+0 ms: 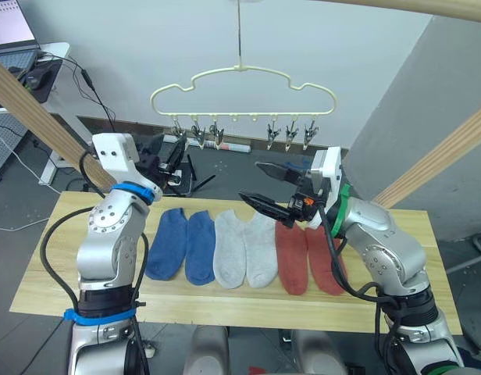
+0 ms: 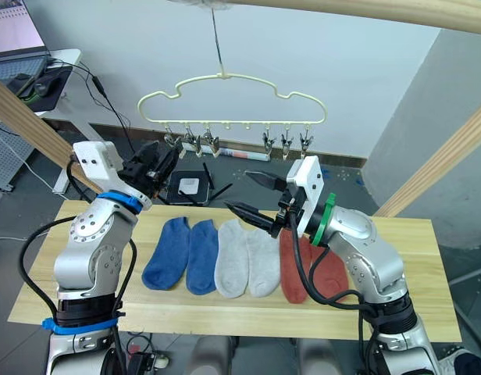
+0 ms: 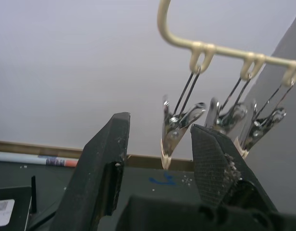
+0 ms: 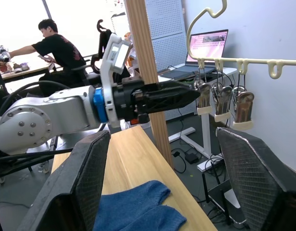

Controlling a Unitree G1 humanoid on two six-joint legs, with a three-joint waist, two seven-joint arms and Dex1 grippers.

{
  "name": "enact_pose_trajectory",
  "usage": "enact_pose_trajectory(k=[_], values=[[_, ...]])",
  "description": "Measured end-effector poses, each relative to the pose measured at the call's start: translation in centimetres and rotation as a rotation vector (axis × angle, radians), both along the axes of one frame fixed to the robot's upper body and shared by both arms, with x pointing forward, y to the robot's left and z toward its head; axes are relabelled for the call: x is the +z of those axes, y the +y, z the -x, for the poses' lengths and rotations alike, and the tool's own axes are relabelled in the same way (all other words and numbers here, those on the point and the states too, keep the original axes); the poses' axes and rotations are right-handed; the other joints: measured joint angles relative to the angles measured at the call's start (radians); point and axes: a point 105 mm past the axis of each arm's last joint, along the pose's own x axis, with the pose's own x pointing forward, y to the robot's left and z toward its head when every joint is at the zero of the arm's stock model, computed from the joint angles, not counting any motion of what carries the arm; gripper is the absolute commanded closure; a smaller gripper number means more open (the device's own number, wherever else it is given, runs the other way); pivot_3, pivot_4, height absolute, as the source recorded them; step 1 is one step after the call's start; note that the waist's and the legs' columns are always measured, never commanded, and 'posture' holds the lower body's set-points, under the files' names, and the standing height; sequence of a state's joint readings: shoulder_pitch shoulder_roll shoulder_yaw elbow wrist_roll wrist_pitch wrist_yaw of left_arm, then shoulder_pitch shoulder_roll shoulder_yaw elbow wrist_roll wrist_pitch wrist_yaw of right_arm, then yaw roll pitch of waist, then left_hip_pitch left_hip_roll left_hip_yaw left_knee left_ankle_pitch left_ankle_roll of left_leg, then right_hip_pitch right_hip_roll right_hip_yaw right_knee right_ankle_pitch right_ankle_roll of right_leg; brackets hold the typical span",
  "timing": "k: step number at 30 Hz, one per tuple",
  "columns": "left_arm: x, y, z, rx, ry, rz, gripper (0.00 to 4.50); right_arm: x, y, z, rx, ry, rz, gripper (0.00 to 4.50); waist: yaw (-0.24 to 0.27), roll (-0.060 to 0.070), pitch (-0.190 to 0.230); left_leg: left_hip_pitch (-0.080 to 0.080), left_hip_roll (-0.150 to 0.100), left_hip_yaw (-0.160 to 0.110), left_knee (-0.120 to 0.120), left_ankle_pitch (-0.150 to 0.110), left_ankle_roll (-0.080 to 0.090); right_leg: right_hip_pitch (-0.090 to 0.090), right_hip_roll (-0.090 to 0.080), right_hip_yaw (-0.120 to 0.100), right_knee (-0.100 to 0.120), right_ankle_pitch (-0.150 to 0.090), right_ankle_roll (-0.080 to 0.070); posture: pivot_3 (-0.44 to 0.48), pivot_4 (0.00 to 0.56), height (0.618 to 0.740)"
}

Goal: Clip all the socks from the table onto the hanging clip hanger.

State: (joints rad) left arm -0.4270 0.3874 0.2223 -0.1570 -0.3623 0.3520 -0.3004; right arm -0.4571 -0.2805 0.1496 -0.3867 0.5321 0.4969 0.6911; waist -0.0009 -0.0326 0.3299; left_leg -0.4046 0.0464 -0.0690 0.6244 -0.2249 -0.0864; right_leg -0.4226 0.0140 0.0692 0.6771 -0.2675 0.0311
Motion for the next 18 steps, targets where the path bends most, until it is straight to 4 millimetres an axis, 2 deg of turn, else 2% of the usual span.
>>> enact_pose_trajectory(k=[8, 18], values=[[0.0, -1.0, -0.3, -0.051, -0.006, -0.017, 2.25, 1.4, 0.6, 0.4, 0.015, -0.034, -0.025, 0.81, -0.001, 0.0, 0.0, -0.001, 0.0, -0.001, 0.0, 0.0, 0.0, -0.001, 0.0, -0.001, 0.0, 0.0, 0.0, 0.085, 0.328, 0.74], [1.0, -1.0, -0.7, -0.041, -0.048, -0.032, 2.25, 1.5, 0.6, 0.4, 0.013, -0.032, -0.032, 0.81, -0.001, 0.0, 0.0, -0.005, 0.0, -0.003, 0.001, 0.0, 0.0, -0.003, 0.0, -0.004, 0.0, 0.0, 0.0, 0.083, 0.32, 0.74]])
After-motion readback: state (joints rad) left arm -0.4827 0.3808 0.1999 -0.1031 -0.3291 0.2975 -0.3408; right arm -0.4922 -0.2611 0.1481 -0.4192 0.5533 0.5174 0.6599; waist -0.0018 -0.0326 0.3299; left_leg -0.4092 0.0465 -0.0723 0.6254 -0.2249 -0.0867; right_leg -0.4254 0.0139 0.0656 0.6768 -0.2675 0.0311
